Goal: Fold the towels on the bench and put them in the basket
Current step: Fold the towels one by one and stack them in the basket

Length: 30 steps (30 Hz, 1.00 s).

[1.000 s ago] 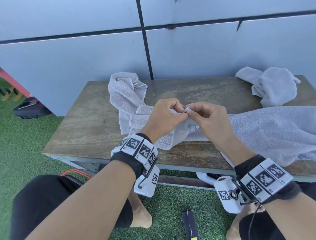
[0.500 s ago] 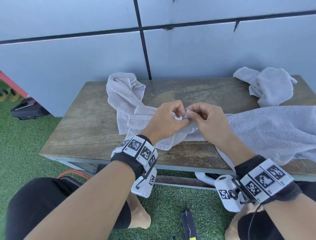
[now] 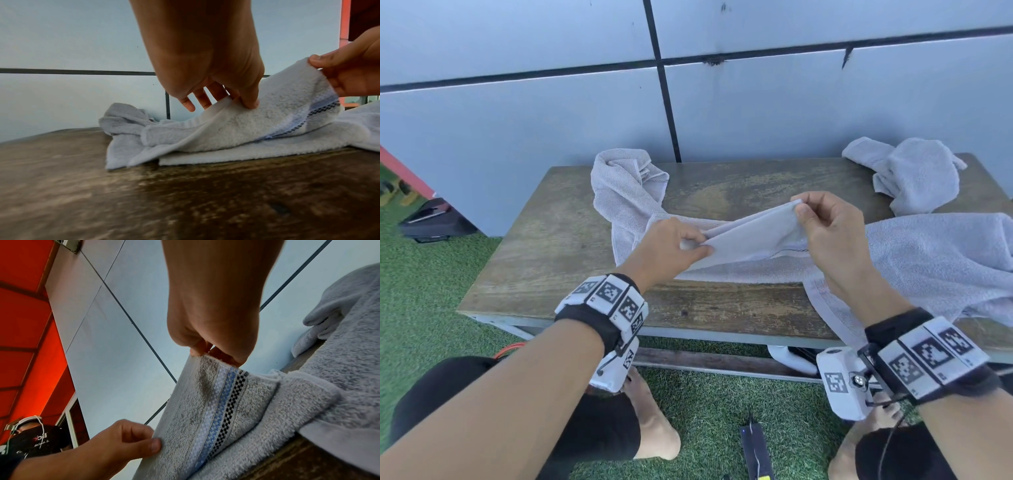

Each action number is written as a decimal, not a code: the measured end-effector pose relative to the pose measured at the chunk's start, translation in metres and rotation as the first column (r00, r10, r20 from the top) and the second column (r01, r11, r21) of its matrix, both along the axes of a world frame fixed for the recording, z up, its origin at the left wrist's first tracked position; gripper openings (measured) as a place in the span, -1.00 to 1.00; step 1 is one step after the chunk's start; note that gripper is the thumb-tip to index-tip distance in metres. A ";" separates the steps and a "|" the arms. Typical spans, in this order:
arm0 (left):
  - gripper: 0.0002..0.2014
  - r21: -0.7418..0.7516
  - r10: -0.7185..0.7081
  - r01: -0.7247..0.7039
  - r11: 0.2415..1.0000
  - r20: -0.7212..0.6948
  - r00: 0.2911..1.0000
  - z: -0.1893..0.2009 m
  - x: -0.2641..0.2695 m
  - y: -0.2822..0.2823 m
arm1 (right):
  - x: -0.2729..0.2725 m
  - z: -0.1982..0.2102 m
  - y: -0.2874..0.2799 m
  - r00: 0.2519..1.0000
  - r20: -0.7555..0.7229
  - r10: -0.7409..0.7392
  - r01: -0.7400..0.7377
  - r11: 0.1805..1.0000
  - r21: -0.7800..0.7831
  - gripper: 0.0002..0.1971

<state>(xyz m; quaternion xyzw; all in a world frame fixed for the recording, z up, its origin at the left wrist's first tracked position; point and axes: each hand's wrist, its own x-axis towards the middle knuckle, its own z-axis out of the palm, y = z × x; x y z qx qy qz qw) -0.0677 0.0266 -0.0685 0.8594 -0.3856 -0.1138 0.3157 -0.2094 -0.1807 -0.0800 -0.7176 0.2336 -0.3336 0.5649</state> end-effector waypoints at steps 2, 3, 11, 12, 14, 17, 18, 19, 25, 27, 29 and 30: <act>-0.84 0.041 -0.005 0.002 0.999 0.071 0.997 0.001 0.006 0.011 | 0.000 -0.003 -0.003 0.999 -0.011 -0.034 0.035 0.999 0.005 -0.89; -0.85 0.076 -0.011 0.002 0.997 0.114 0.993 0.000 0.010 0.017 | 0.001 -0.004 -0.005 0.999 -0.011 -0.047 0.047 0.999 0.012 -0.89; -0.85 0.312 -0.196 0.110 0.944 0.260 0.945 -0.015 0.012 0.045 | 0.002 -0.009 -0.005 0.996 -0.051 -0.068 0.069 0.997 0.024 -0.87; -0.85 0.357 -0.231 0.128 0.925 0.261 0.937 -0.019 0.011 0.047 | 0.002 -0.010 -0.006 0.995 -0.073 -0.065 0.067 0.997 0.024 -0.86; -0.84 0.420 -0.271 0.136 0.897 0.280 0.921 -0.025 0.011 0.050 | 0.002 -0.012 -0.006 0.990 -0.132 -0.057 0.060 0.998 0.021 -0.84; -0.85 0.424 -0.263 0.122 0.897 0.290 0.920 -0.025 0.010 0.053 | 0.000 -0.014 -0.007 0.981 -0.183 -0.063 0.069 0.997 0.023 -0.86; -0.84 0.407 -0.250 0.117 0.906 0.290 0.924 -0.024 0.010 0.054 | -0.001 -0.015 -0.008 0.979 -0.192 -0.069 0.075 0.997 0.025 -0.86; -0.84 0.385 -0.229 0.107 0.917 0.288 0.930 -0.021 0.009 0.056 | -0.002 -0.015 -0.008 0.978 -0.197 -0.072 0.079 0.997 0.026 -0.87; -0.80 0.332 -0.227 0.097 0.938 0.378 0.897 -0.010 0.011 0.060 | -0.007 -0.011 -0.008 0.973 -0.196 -0.126 0.129 0.992 -0.001 -0.88; -0.81 0.339 -0.241 0.099 0.936 0.406 0.881 -0.011 0.010 0.060 | -0.009 -0.011 -0.008 0.972 -0.194 -0.132 0.135 0.991 0.001 -0.88; -0.81 0.388 -0.285 0.111 0.915 0.426 0.858 -0.016 0.010 0.061 | -0.010 -0.013 -0.008 0.967 -0.222 -0.123 0.124 0.992 -0.011 -0.88; -0.81 0.432 -0.311 0.111 0.895 0.425 0.850 -0.022 0.010 0.063 | -0.011 -0.015 -0.008 0.963 -0.245 -0.113 0.112 0.994 -0.016 -0.88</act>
